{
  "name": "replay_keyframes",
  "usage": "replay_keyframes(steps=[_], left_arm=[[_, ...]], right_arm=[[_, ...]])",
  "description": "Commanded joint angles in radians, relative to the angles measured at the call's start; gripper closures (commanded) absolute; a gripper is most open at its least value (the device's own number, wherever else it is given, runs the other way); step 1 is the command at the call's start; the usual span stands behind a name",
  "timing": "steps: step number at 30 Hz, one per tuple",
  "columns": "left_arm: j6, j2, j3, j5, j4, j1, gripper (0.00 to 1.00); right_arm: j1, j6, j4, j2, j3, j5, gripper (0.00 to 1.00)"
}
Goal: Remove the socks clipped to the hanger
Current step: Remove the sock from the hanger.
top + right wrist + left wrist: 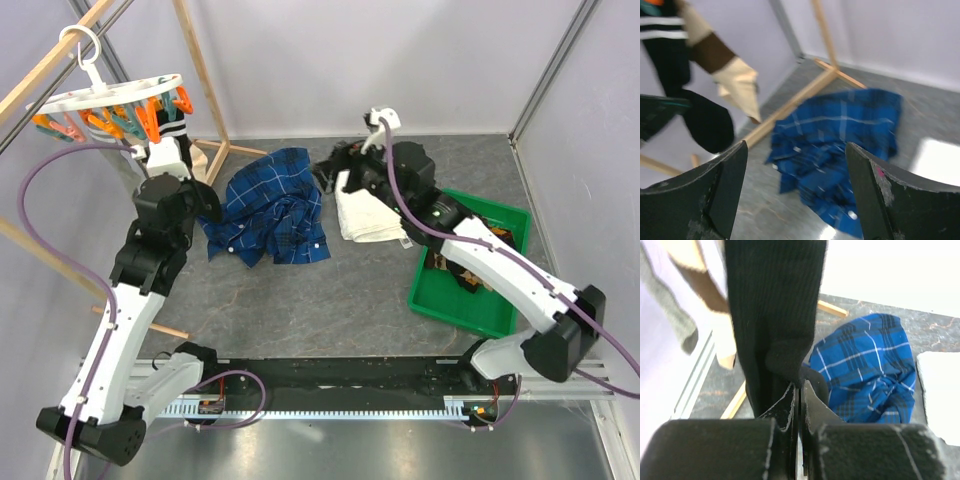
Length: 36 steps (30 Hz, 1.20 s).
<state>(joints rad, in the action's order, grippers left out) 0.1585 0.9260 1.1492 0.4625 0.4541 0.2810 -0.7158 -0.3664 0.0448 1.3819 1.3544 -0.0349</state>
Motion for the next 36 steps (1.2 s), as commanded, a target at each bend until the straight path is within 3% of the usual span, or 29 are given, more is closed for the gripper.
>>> replay_keyframes(steps=[1, 11, 15, 20, 28, 32, 36], left_arm=[[0.082, -0.067, 0.017, -0.062, 0.113, -0.028, 0.98], [0.084, -0.111, 0.067, -0.013, 0.235, -0.062, 0.98], [0.082, -0.144, 0.086, -0.005, 0.255, -0.085, 0.98], [0.088, -0.167, 0.132, -0.019, 0.279, -0.094, 0.98], [0.09, -0.199, 0.155, -0.038, 0.311, -0.094, 0.98], [0.093, -0.193, 0.159, -0.068, 0.31, -0.092, 0.98], [0.105, -0.197, 0.152, -0.091, 0.31, -0.094, 0.98]], right_arm=[[-0.069, 0.006, -0.167, 0.118, 0.158, 0.116, 0.14], [-0.191, 0.109, -0.384, 0.414, 0.426, 0.21, 0.13], [-0.192, 0.101, -0.417, 0.56, 0.615, 0.21, 0.21], [-0.192, 0.101, -0.539, 0.66, 0.719, 0.205, 0.3], [-0.192, -0.012, -0.585, 0.819, 0.937, 0.283, 0.25], [-0.194, -0.086, -0.598, 0.836, 0.956, 0.293, 0.49], [-0.205, -0.146, -0.611, 0.816, 0.916, 0.293, 0.62]])
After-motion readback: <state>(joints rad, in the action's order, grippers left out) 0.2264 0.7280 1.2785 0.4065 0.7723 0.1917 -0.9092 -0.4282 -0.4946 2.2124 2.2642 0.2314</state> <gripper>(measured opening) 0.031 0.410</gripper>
